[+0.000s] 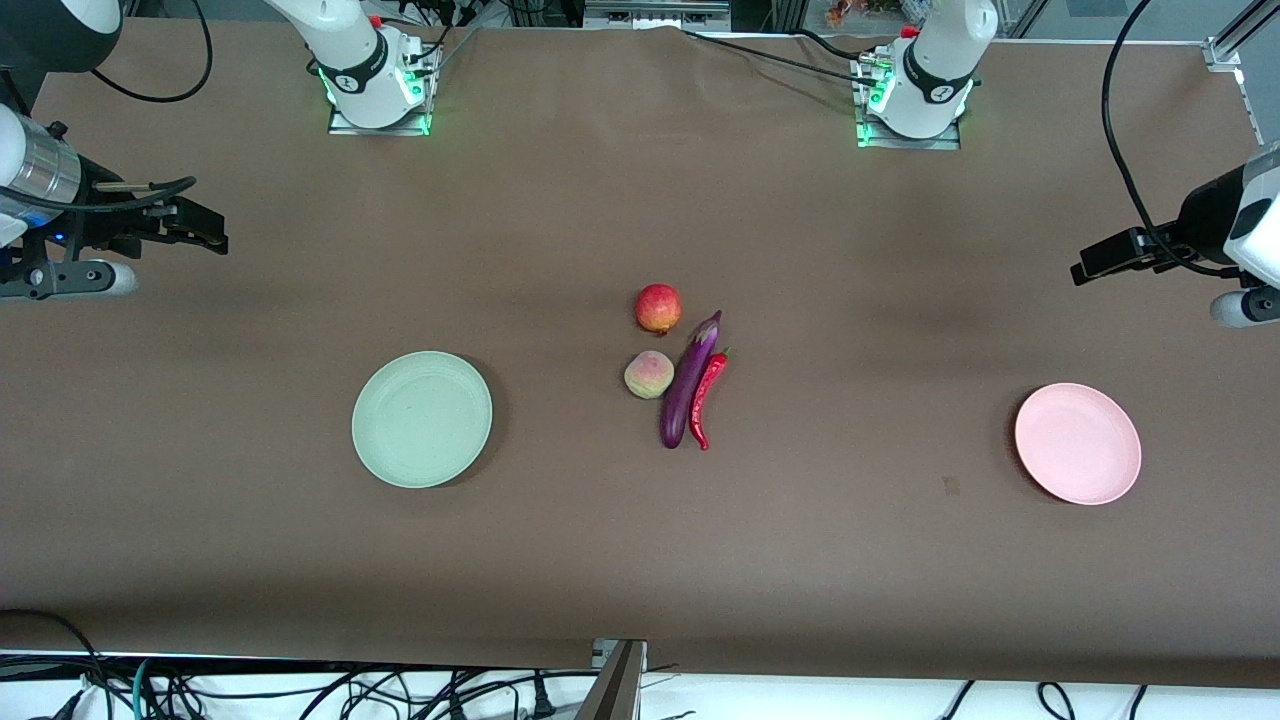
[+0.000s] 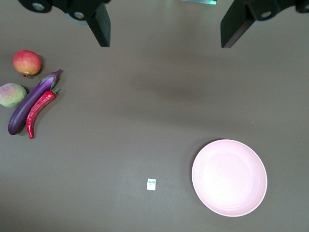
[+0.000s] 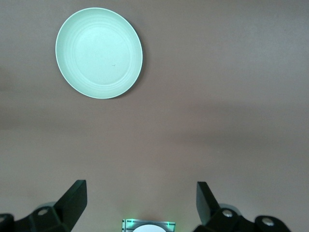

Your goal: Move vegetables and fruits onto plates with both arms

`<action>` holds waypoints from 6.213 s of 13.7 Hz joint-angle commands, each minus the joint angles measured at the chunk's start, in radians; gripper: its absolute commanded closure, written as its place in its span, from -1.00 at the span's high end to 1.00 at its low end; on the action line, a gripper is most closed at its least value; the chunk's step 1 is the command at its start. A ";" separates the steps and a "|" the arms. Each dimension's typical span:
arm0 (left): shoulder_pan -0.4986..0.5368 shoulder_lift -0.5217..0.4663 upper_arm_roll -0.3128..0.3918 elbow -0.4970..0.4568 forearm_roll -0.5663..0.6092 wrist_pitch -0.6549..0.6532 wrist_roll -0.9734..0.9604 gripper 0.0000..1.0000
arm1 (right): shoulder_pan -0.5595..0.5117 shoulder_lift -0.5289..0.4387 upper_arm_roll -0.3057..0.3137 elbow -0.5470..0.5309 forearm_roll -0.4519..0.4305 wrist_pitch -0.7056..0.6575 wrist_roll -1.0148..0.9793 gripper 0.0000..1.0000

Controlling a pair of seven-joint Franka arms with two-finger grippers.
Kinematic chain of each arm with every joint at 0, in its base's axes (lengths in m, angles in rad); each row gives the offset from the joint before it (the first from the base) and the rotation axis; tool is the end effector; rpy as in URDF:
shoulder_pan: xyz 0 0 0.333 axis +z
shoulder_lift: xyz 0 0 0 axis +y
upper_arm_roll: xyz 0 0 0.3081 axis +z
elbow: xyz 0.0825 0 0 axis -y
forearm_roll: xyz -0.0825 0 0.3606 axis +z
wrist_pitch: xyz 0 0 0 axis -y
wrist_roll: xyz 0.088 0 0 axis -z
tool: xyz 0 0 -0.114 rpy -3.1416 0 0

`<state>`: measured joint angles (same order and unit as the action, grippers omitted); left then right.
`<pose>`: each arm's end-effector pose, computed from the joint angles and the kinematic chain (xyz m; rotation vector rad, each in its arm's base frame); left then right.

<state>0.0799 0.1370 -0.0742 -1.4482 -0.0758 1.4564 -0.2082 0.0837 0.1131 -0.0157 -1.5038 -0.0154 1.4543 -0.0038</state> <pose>0.5581 -0.0033 0.5805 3.0451 0.3211 -0.2092 0.5480 0.0359 0.5689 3.1070 0.1107 -0.2523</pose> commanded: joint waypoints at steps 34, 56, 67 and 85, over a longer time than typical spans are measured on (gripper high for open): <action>-0.008 0.001 -0.016 0.023 0.008 -0.008 -0.003 1.00 | 0.549 0.398 0.003 0.011 0.118 0.497 0.822 1.00; -0.006 0.000 -0.013 0.023 0.007 -0.007 -0.003 1.00 | 0.786 0.659 -0.003 0.011 0.072 0.851 1.061 1.00; -0.006 0.000 -0.012 0.022 0.007 -0.007 -0.003 1.00 | 0.801 0.680 -0.004 0.002 0.051 0.903 1.061 1.00; -0.026 0.012 -0.061 0.029 -0.004 0.004 0.009 1.00 | 0.797 0.488 -0.096 0.008 0.048 0.641 0.984 -0.40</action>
<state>0.0568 0.1365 -0.1375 -1.4427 -0.0759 1.4595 -0.2080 0.8784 0.6549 -0.0609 -1.4728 0.0395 2.1515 1.0295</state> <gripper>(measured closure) 0.000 0.181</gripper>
